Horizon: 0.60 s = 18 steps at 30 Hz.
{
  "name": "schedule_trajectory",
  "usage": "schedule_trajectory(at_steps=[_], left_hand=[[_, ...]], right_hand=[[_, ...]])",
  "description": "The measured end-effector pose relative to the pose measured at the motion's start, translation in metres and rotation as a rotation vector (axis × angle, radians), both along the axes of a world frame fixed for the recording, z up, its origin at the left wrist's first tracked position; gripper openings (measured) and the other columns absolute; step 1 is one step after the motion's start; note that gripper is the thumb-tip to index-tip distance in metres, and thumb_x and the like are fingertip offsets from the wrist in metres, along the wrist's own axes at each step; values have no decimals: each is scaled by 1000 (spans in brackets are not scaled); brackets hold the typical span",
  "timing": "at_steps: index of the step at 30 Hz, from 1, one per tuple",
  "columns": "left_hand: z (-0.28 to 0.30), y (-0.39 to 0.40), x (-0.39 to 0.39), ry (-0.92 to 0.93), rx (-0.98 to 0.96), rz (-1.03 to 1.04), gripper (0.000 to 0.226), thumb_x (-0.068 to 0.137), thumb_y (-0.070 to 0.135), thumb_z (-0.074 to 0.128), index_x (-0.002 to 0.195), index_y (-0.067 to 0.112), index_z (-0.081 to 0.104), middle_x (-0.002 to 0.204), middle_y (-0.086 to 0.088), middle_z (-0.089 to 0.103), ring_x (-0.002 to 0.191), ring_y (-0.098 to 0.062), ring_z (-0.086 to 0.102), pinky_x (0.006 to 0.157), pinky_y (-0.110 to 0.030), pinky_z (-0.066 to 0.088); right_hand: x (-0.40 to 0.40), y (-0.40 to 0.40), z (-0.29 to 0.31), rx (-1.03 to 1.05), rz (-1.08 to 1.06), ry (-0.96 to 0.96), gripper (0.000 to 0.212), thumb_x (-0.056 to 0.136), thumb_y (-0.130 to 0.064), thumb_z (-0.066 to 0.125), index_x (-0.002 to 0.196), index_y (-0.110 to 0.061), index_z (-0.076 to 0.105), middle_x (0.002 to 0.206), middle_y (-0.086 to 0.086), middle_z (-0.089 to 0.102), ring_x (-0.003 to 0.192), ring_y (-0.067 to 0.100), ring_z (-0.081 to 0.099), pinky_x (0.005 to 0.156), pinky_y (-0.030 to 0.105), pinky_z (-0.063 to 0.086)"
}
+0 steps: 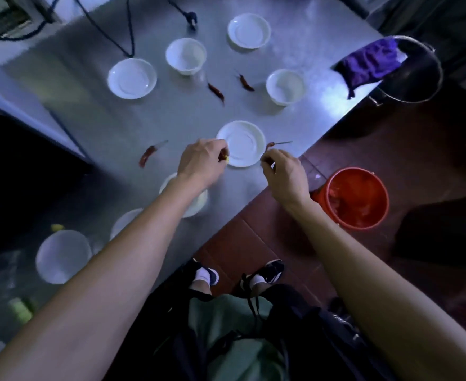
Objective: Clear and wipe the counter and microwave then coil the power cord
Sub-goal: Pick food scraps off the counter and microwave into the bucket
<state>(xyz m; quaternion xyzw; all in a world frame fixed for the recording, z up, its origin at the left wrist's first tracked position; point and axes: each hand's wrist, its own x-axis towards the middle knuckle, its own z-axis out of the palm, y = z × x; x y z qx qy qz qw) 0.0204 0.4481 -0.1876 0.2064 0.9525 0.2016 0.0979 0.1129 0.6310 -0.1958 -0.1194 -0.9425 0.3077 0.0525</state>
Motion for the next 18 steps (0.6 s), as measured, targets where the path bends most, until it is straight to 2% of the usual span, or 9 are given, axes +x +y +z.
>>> schedule_trajectory(at_steps=[4,8,10,13,16,18], left_hand=[[6,89,27,-7,-15,-156,11,83,17,63,92,20,67,98,-3,70,99,-29,61,78,-36,47],[10,169,59,2,-81,-276,9,85,23,63,93,24,67,99,-5,70,98,-30,61,83,-38,49],[13,204,73,35,-114,-326,10,85,27,64,95,26,66,100,-3,69,97,-30,62,79,-34,47],[20,252,94,65,-134,-405,10,84,27,65,95,27,66,99,-2,68,95,-30,62,70,-31,39],[26,298,112,99,-140,-502,9,86,26,66,95,27,67,99,0,69,95,-27,62,72,-31,39],[27,328,124,107,-149,-578,7,87,26,67,94,26,66,98,1,70,95,-26,63,76,-33,46]], right_hand=[[52,85,1,7,-129,16,4,87,-9,63,88,-7,66,88,11,65,84,33,59,71,37,43],[107,160,0,-10,-257,12,3,88,-9,63,86,-8,65,89,11,67,85,33,60,71,38,45],[131,191,0,-15,-312,17,5,89,-8,61,89,-8,66,92,10,67,86,31,61,71,38,46],[164,227,2,-21,-401,24,8,91,-10,62,95,-9,68,95,8,68,88,27,62,73,38,48],[195,250,2,-29,-486,51,8,92,-10,63,97,-9,70,96,7,69,89,26,63,75,38,50],[217,262,-1,-34,-555,63,8,93,-10,63,98,-9,69,97,7,69,89,26,63,75,37,51]])
